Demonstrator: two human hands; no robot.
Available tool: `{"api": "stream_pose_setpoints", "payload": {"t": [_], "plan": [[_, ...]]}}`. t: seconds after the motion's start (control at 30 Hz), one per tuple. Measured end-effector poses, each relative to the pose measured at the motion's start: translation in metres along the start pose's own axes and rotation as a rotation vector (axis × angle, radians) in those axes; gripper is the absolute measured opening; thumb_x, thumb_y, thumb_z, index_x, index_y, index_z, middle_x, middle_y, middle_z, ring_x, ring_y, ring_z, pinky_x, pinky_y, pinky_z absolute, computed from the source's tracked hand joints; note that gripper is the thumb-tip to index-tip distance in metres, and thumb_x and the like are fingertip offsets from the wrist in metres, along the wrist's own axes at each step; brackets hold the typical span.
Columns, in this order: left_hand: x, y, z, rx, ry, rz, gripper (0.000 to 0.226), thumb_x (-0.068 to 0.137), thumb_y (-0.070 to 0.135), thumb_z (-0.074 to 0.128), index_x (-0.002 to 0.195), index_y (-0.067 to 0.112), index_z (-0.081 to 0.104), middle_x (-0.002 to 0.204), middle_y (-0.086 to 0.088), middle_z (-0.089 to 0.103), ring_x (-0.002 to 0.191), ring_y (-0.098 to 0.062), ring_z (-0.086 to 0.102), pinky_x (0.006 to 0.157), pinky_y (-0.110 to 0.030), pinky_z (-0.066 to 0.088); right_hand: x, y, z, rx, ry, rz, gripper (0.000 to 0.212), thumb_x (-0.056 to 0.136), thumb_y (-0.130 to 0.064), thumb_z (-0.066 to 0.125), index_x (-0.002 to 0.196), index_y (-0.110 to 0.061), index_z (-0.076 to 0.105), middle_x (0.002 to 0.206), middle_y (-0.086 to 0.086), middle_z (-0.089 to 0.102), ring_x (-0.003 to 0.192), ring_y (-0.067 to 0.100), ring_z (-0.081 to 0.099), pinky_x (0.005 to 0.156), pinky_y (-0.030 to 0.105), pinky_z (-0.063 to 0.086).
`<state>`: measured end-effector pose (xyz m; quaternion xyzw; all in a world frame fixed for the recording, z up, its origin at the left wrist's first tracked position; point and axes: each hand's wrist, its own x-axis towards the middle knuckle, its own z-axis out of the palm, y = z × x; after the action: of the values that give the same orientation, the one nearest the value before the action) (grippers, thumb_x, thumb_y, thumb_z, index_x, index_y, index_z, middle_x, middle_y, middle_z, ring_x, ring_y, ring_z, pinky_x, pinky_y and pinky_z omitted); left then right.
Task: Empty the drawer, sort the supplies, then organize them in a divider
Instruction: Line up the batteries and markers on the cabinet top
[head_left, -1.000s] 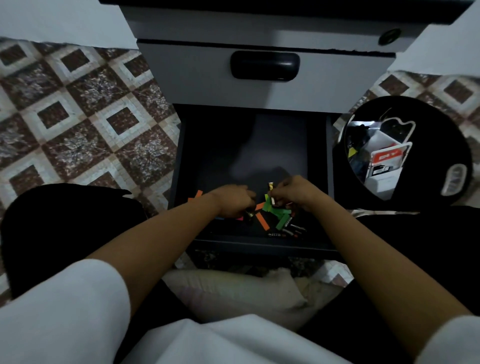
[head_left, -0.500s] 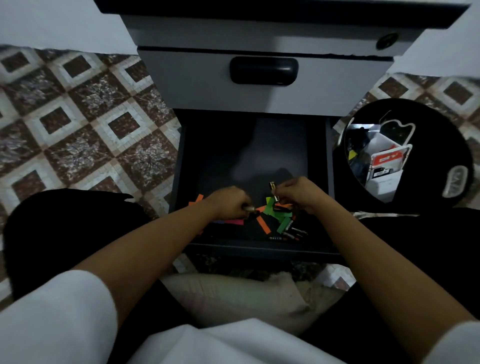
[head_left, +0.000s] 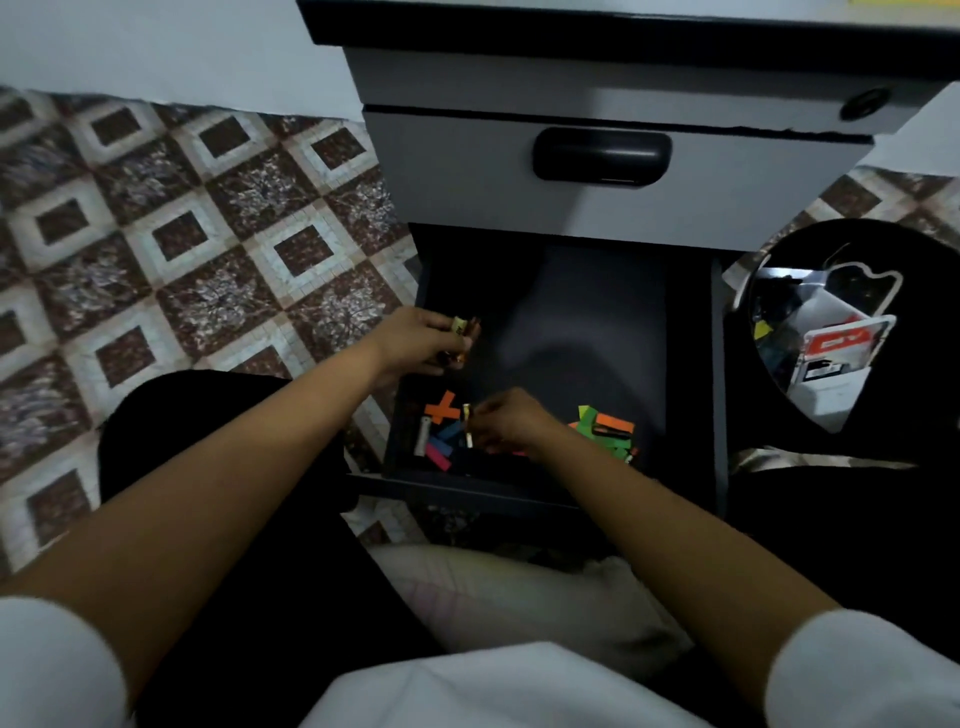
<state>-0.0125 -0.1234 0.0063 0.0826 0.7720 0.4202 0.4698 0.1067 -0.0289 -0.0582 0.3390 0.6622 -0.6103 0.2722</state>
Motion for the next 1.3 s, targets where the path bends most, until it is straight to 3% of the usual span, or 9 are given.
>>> {"api": "stream_pose_setpoints", "payload": {"t": [0.07,0.13,0.3,0.37,0.6,0.87,0.97,1.2,1.3], "plan": [[0.001,-0.002,-0.004,-0.052,0.016,-0.019,0.012,0.091,0.010,0.057,0.083,0.017,0.062,0.080,-0.003,0.063,0.071,-0.010,0.062,0.066,-0.021,0.045,0.009,-0.004,0.019,-0.063,0.037,-0.021,0.011,0.084,-0.007,0.066,0.074,-0.003,0.063,0.057,0.006,0.056,0.047,0.010,0.047,0.050,0.023,0.042],[0.001,-0.003,-0.007,-0.087,0.027,-0.023,0.012,0.092,0.008,0.055,0.082,0.014,0.060,0.079,-0.003,0.062,0.066,-0.007,0.063,0.062,-0.018,0.047,0.016,-0.007,0.034,-0.150,0.075,-0.042,0.015,0.083,-0.012,0.067,0.088,0.002,0.068,0.076,0.015,0.062,0.054,0.014,0.049,0.060,0.031,0.044],[-0.003,-0.004,-0.012,-0.148,0.049,-0.011,0.012,0.093,0.008,0.054,0.083,0.014,0.059,0.080,-0.002,0.062,0.056,0.001,0.062,0.058,-0.014,0.047,0.021,-0.015,0.047,-0.264,0.155,-0.020,0.028,0.089,-0.017,0.058,0.109,0.002,0.065,0.117,0.021,0.062,0.108,0.028,0.059,0.077,0.030,0.043],[-0.004,-0.004,-0.013,-0.157,0.052,-0.006,0.012,0.093,0.008,0.054,0.084,0.014,0.059,0.080,-0.002,0.062,0.057,0.000,0.062,0.060,-0.016,0.046,0.021,-0.016,0.049,-0.260,0.203,-0.006,0.030,0.091,-0.018,0.055,0.114,0.001,0.062,0.123,0.021,0.060,0.116,0.033,0.055,0.087,0.032,0.044],[-0.005,-0.004,-0.012,-0.136,0.065,0.003,0.012,0.092,0.008,0.053,0.086,0.015,0.060,0.081,-0.001,0.062,0.071,-0.009,0.060,0.065,-0.021,0.043,0.026,-0.013,0.058,-0.112,0.258,0.061,0.034,0.091,-0.019,0.058,0.117,0.003,0.060,0.125,0.022,0.058,0.118,0.034,0.054,0.095,0.034,0.042],[-0.005,-0.005,-0.012,-0.162,0.051,-0.019,0.009,0.091,0.007,0.055,0.089,0.013,0.061,0.082,-0.002,0.064,0.073,-0.011,0.061,0.065,-0.021,0.045,0.029,-0.004,0.067,0.173,0.222,0.169,0.030,0.087,-0.007,0.059,0.115,0.004,0.057,0.115,0.019,0.061,0.106,0.033,0.060,0.085,0.033,0.049],[-0.004,-0.006,-0.011,-0.151,0.044,-0.019,0.010,0.091,0.006,0.055,0.087,0.013,0.061,0.082,-0.002,0.064,0.074,-0.012,0.062,0.067,-0.023,0.046,0.033,-0.003,0.069,0.276,0.157,0.186,0.030,0.084,0.000,0.059,0.114,0.003,0.057,0.112,0.020,0.061,0.104,0.036,0.060,0.090,0.046,0.052],[-0.004,-0.007,-0.009,-0.146,0.044,-0.022,0.012,0.091,0.007,0.056,0.083,0.015,0.060,0.079,-0.002,0.061,0.075,-0.012,0.061,0.069,-0.024,0.045,0.045,0.002,0.074,0.245,0.130,0.160,0.025,0.085,-0.003,0.061,0.109,0.003,0.061,0.102,0.018,0.062,0.104,0.034,0.061,0.091,0.047,0.051],[-0.004,-0.008,-0.008,-0.154,0.048,-0.027,0.012,0.091,0.008,0.056,0.083,0.016,0.061,0.077,-0.001,0.061,0.075,-0.012,0.061,0.069,-0.024,0.045,0.045,0.002,0.077,0.189,0.170,0.118,0.026,0.087,-0.008,0.061,0.109,0.006,0.061,0.110,0.021,0.063,0.106,0.033,0.060,0.095,0.045,0.049]]}}
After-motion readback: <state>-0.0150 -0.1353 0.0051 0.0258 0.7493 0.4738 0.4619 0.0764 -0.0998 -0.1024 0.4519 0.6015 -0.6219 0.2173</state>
